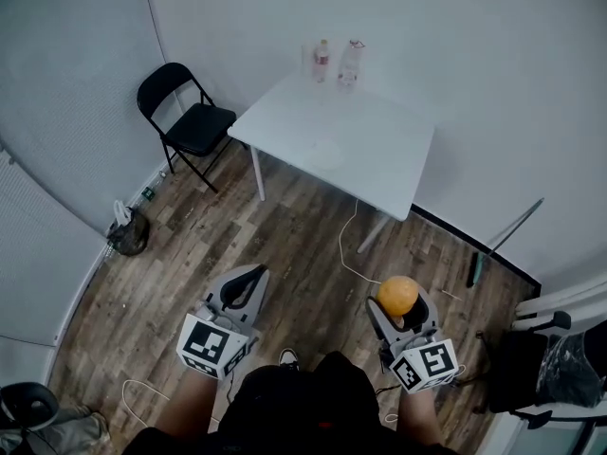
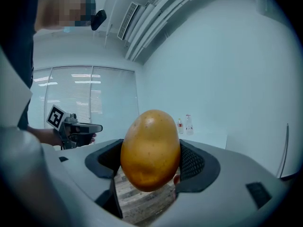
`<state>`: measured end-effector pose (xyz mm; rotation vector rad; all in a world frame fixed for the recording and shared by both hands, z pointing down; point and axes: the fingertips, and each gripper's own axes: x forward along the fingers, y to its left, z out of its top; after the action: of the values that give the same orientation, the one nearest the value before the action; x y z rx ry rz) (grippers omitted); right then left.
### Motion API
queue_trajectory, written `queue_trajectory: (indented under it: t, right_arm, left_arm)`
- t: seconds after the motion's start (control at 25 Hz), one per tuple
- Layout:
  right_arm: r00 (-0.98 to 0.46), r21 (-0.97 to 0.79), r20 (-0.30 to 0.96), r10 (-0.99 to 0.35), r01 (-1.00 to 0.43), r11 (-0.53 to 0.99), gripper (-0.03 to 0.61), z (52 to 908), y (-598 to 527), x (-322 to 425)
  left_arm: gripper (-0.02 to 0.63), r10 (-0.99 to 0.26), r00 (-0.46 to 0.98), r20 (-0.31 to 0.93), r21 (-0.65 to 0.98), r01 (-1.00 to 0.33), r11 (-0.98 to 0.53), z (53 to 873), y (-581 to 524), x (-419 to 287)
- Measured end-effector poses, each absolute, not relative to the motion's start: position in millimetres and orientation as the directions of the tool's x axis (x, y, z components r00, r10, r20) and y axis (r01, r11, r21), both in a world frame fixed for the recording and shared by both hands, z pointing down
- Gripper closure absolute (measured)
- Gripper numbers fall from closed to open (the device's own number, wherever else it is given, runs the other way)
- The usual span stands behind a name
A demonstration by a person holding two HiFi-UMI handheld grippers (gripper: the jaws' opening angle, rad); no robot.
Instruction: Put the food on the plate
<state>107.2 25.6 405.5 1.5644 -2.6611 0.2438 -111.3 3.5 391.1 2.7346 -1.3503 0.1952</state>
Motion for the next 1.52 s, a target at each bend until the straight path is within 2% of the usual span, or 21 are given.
queue_trajectory:
  t: [0.44,0.88,1.2,1.52]
  right_arm:
    - [-0.546,-0.147,0.103,-0.831,-0.835,0.53,0.217,416,-105,117]
    - [-0.657,-0.166,0.131,-0.743,-0.753,0.637,0.217,421,-285,161]
    - [-0.695,-0.213,0.143,-0.704,-0.717,0.664,0.218,443,-358,179]
    - [-0.69,-0.189,0.168,-0.704,-0.724,0.664,0.218,451,-408,167]
  left_arm:
    - [0.591,-0.824,0.54,0.173,0.014,-0.838,-0.546,401,-105,-107]
    - [0.591,-0.876,0.45,0.175,0.019,-0.891,-0.454,392,-264,-57]
    - [0.591,-0.879,0.413,0.237,0.019,-0.907,-0.421,415,-315,-29]
    - [0.591,-0.871,0.416,0.262,0.048,-0.907,-0.419,428,-358,-35]
